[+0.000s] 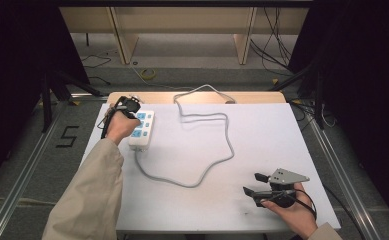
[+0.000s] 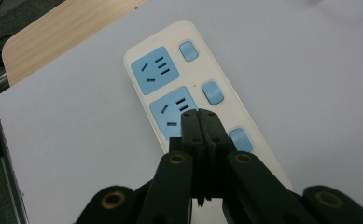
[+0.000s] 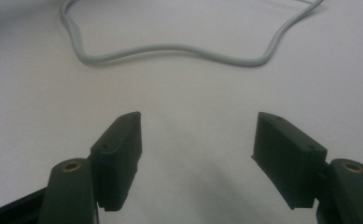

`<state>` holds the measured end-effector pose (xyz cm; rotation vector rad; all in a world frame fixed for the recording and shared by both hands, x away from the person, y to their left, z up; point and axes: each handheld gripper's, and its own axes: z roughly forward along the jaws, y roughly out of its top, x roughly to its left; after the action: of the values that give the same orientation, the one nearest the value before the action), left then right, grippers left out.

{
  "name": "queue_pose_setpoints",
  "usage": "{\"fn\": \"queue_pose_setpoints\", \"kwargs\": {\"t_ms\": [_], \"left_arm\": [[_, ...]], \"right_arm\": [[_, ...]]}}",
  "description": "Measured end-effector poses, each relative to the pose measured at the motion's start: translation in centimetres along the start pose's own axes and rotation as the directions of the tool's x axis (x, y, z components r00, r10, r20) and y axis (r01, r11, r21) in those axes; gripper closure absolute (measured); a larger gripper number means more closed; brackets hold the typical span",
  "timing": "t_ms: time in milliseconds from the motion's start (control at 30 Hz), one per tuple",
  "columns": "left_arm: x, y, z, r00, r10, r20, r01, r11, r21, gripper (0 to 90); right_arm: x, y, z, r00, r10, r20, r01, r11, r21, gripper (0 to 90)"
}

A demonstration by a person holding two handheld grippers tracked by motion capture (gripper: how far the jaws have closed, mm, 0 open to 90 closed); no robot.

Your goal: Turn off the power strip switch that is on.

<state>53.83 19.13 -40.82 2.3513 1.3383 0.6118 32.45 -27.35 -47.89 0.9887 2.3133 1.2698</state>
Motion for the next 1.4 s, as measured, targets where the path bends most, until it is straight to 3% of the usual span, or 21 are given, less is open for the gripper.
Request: {"fn": "queue_pose_setpoints", "kwargs": {"t_ms": [367,733,1400], "left_arm": [[0.1,0.2,1.1,0.9997,-0.020,0.011,0.020,0.9998,-0.005,89.7],[-0.1,1.0,1.5,0.9996,0.026,-0.012,-0.026,0.9996,0.012,89.7],[-0.5,3.0,2.5,0.9993,0.035,-0.012,-0.035,0.9994,0.004,89.8]], "right_arm": [[0.0,0.0,0.0,1.0000,-0.001,0.000,0.001,1.000,0.000,33.3],[0.0,0.0,0.0,1.0000,0.000,-0.002,0.000,1.000,0.000,33.3],[0.0,0.0,0.0,1.0000,-0.001,-0.002,0.001,1.000,0.001,33.3]]}}
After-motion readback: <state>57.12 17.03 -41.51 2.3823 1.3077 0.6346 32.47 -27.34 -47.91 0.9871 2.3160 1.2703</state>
